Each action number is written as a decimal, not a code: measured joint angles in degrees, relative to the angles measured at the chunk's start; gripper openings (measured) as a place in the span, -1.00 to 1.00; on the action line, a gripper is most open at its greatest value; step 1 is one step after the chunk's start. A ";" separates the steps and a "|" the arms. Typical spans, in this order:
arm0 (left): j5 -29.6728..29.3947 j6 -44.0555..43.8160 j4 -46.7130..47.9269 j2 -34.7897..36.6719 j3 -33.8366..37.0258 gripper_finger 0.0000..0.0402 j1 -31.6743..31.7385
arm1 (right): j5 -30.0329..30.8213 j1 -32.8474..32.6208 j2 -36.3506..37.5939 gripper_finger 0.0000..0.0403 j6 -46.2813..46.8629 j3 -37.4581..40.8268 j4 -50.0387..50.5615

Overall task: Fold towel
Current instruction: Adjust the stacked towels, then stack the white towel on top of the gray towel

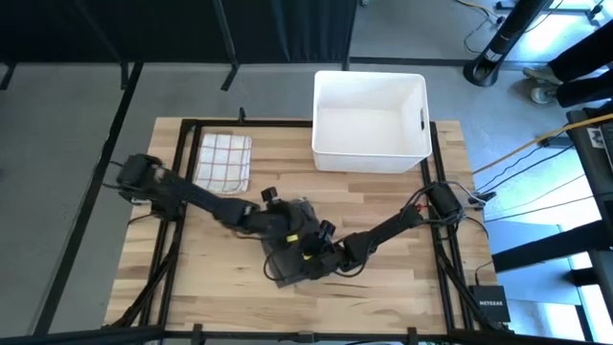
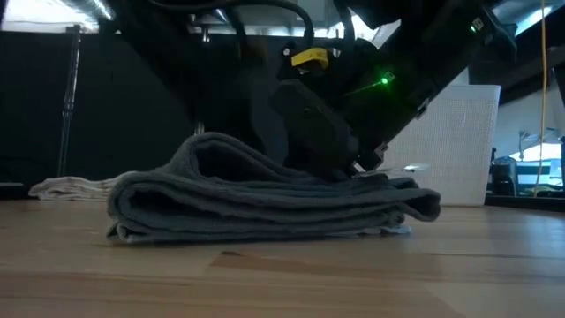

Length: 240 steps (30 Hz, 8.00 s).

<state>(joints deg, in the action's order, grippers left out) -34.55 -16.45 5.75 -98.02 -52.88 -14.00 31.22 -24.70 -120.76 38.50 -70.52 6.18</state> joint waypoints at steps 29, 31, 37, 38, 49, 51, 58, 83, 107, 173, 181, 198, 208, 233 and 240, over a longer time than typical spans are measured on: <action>-0.36 -7.73 -4.09 -1.44 9.17 -0.26 -7.63 | -10.99 1.79 3.11 -0.30 -5.19 -5.99 24.33; 0.74 -3.77 -10.01 -2.47 9.17 -0.26 -5.55 | -8.39 0.43 3.12 -0.30 -3.34 -5.99 28.15; 9.41 5.96 -20.51 -5.89 6.08 -0.26 1.13 | -5.71 -1.99 3.17 -0.30 -0.06 -6.00 44.71; 11.02 6.01 -20.24 -6.81 5.03 -0.26 2.07 | -5.69 -2.21 3.13 -0.30 0.46 -5.96 48.19; 13.88 4.77 3.03 -0.05 -5.30 -0.26 0.87 | -7.39 -5.35 8.37 -0.30 7.05 -6.11 61.99; 11.67 3.21 10.54 3.80 -5.29 -0.26 -0.77 | -6.32 -6.17 9.94 -0.30 8.85 -6.98 59.51; 7.29 -8.27 40.69 13.77 -1.96 -0.26 -2.75 | 6.81 -11.43 11.59 -0.30 8.08 -6.52 36.37; 17.11 0.47 41.11 17.43 11.23 0.16 25.86 | 12.70 -13.79 9.91 -0.29 -3.39 5.61 5.74; 9.94 9.42 32.53 6.16 11.09 -0.45 29.49 | 11.72 -13.77 9.91 -0.29 -5.84 5.59 3.27; 22.61 -9.09 25.31 20.29 -7.88 -0.95 8.31 | -11.68 0.94 8.95 -0.30 -0.45 5.34 7.08; 22.62 -9.79 26.54 19.96 -14.21 -0.94 7.57 | -4.93 -4.18 13.90 -0.30 1.66 0.59 26.13; 23.06 -10.18 43.30 3.02 -35.34 -0.89 5.71 | -4.74 -13.16 16.69 -0.30 17.71 8.78 33.42; 26.60 -10.83 37.06 0.40 -38.47 -0.86 5.21 | -3.02 -11.95 16.69 -0.30 14.60 14.86 16.39; 25.25 -17.66 29.20 -9.06 -38.34 -0.86 -2.43 | 0.99 -12.03 16.69 -0.30 15.21 15.14 14.64; 25.01 -14.70 24.16 -12.02 -38.32 -0.85 -2.92 | 1.20 -12.03 16.69 -0.30 15.21 15.14 14.64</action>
<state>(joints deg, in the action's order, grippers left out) -9.54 -31.15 29.91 -110.04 -91.20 -16.92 32.42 -36.73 -104.07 53.71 -55.37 20.82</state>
